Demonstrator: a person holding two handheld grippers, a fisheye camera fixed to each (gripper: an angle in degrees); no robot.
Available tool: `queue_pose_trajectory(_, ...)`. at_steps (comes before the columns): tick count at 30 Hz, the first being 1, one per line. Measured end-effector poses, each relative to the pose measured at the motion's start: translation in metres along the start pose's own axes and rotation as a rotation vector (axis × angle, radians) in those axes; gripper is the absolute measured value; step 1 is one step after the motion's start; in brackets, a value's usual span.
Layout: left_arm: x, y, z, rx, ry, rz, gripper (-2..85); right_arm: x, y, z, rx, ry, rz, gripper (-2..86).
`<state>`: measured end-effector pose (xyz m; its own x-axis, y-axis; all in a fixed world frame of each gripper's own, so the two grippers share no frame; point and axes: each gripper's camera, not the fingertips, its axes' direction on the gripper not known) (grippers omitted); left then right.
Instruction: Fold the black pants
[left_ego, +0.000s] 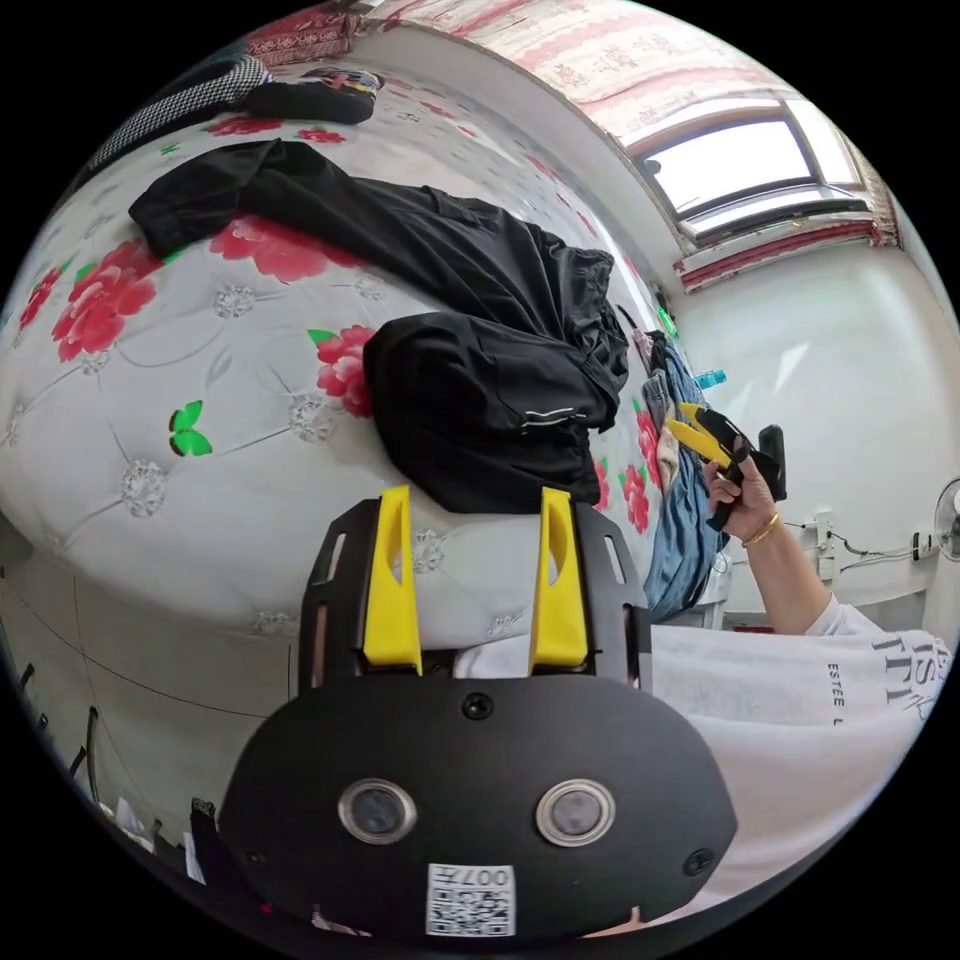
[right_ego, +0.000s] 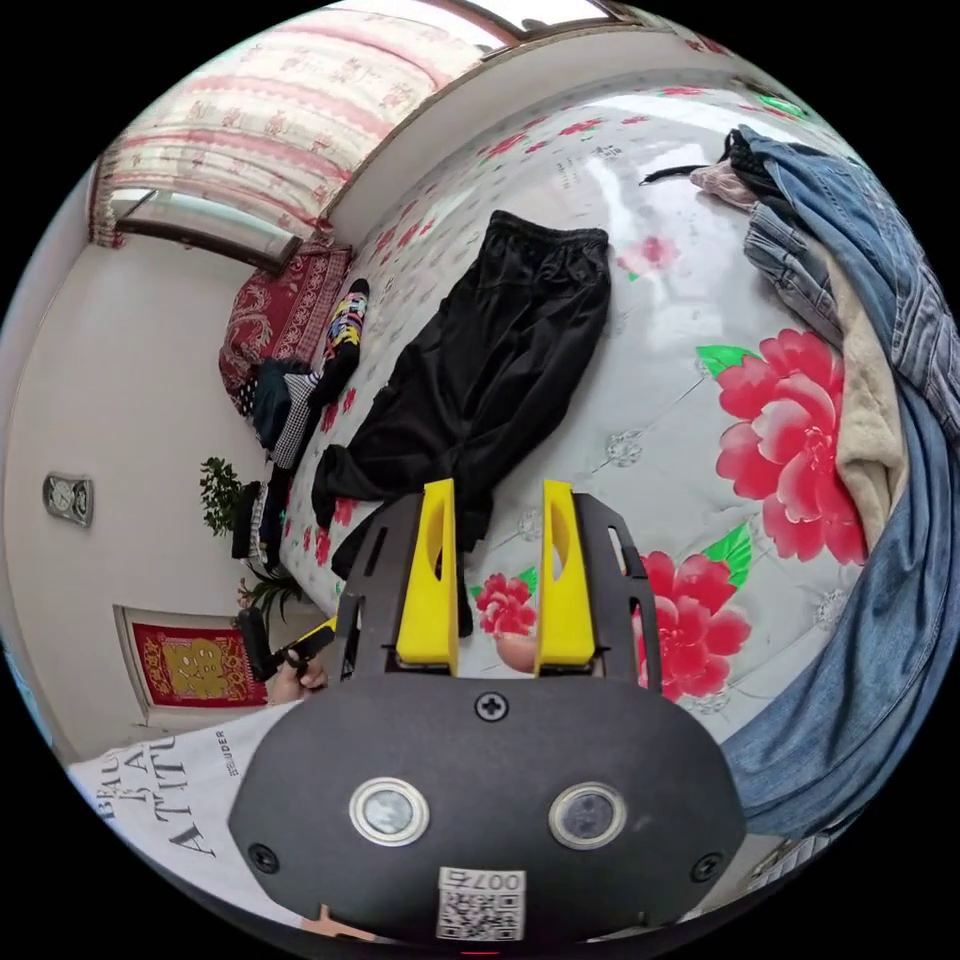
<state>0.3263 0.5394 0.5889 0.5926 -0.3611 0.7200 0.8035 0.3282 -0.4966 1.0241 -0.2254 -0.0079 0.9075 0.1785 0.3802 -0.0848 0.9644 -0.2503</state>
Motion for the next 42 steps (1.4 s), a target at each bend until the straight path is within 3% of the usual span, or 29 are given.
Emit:
queue_pose_trajectory(6, 0.03, -0.016, 0.017, 0.04, -0.144, -0.15, 15.7, 0.039, -0.053, -0.005, -0.014, -0.071, 0.047, 11.0)
queue_pose_trajectory(10, 0.032, -0.016, 0.019, 0.017, -0.194, -0.273, 0.8, 0.054, -0.098, 0.017, -0.082, -0.088, 0.06, 11.9)
queue_pose_trajectory(14, 0.041, 0.005, -0.022, 0.176, -0.129, -0.252, -0.6, 0.059, -0.137, 0.04, -0.116, -0.09, 0.07, 11.4)
queue_pose_trajectory(19, 0.056, 0.046, -0.098, 0.291, -0.283, -0.241, -0.9, 0.057, -0.166, 0.075, -0.247, -0.125, 0.055, 6.4)
queue_pose_trajectory(23, 0.065, 0.064, -0.142, 0.312, -0.335, -0.208, -0.8, 0.036, -0.17, 0.034, -0.128, -0.151, -0.079, 0.8)
queue_pose_trajectory(27, 0.077, 0.077, -0.144, 0.237, -0.331, -0.103, -0.3, 0.032, -0.133, -0.037, -0.02, 0.098, -0.317, 0.1)
queue_pose_trajectory(29, 0.072, 0.081, -0.123, 0.208, -0.242, -0.11, 0.7, 0.051, -0.112, -0.046, -0.064, 0.21, -0.301, 0.3)
queue_pose_trajectory(32, 0.058, 0.08, -0.087, 0.116, -0.294, -0.216, 3.8, 0.082, -0.071, -0.048, -0.128, 0.317, -0.221, 1.0)
queue_pose_trajectory(38, 0.041, 0.045, -0.109, 0.173, -0.384, -0.217, 5.9, 0.071, 0.021, -0.064, -0.051, 0.202, -0.164, 2.4)
queue_pose_trajectory(42, 0.01, -0.005, -0.142, 0.247, -0.37, -0.222, 8.2, 0.041, 0.064, -0.04, -0.112, 0.187, -0.197, 3.0)
